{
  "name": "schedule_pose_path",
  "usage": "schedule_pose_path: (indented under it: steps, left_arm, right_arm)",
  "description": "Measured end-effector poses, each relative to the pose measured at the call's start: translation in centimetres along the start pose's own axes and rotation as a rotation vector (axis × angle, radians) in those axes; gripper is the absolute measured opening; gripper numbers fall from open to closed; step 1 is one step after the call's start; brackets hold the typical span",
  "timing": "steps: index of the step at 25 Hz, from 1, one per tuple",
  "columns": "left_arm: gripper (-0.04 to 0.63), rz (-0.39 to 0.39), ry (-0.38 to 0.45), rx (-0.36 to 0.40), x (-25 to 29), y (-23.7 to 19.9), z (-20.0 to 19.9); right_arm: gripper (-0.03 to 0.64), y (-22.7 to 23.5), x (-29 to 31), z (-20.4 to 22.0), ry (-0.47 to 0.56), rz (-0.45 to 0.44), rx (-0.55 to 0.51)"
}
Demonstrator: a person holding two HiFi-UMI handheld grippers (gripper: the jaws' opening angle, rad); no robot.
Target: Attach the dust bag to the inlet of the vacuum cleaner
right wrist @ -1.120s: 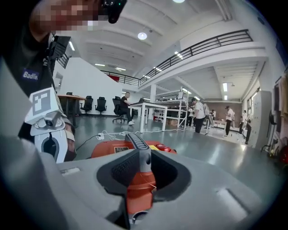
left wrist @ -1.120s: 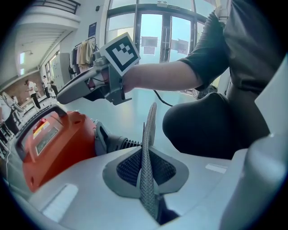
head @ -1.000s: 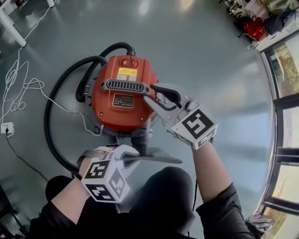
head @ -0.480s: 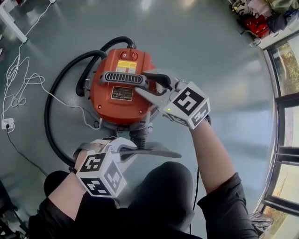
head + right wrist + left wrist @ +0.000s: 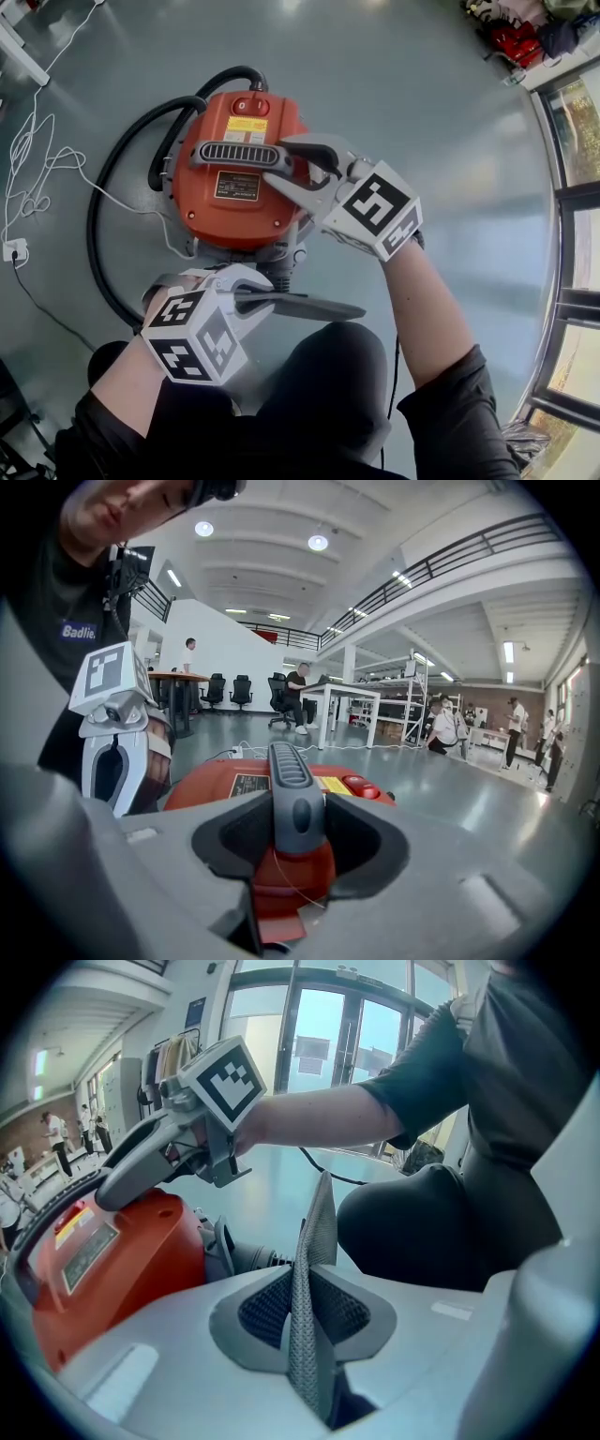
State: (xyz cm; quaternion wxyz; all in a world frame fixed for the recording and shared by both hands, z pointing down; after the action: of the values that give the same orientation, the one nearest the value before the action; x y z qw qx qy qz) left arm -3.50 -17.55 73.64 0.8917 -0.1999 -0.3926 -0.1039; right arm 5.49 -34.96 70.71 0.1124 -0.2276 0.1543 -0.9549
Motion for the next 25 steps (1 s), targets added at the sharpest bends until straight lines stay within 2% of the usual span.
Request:
schedule_pose_path:
  steps: [6, 12, 16, 19, 22, 25]
  left_arm:
    - [0.074, -0.090, 0.075, -0.056, -0.6, 0.5, 0.7]
    - [0.084, -0.132, 0.022, -0.003, -1.1, 0.2, 0.3]
    - [0.097, -0.136, -0.016, 0.075, -0.6, 0.1, -0.4]
    - [0.101, -0.124, 0.004, 0.088, -0.4, -0.2, -0.4]
    - [0.103, -0.176, 0.040, 0.071, -0.7, 0.2, 0.3]
    - [0.104, -0.231, 0.042, 0.082, -1.0, 0.7, 0.6]
  right_arm:
    - [0.153, 0.2, 0.1, 0.0, 0.001, -0.004, 0.013]
    - [0.153, 0.3, -0.2, -0.3, 0.010, -0.038, 0.017]
    - [0.152, 0.3, -0.1, -0.3, 0.009, -0.057, 0.020]
    - [0.152, 0.3, -0.1, -0.2, 0.003, -0.056, 0.021]
    - [0.152, 0.2, 0.0, -0.3, -0.004, -0.054, 0.020]
    - [0.152, 0.1, 0.0, -0.4, -0.005, -0.056, 0.020]
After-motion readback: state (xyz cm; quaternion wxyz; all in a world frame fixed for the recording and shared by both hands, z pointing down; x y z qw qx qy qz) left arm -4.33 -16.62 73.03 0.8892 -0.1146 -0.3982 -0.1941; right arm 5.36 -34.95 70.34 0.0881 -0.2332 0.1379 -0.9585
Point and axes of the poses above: the fingertips, and each gripper's own axes: x forward along the fingers, y to its right, z out of its underside, the point moved 9 cm from there along -x, backward along the fingers, and after that the axes turned 15 degrees about -x, right-handed, at the moved point
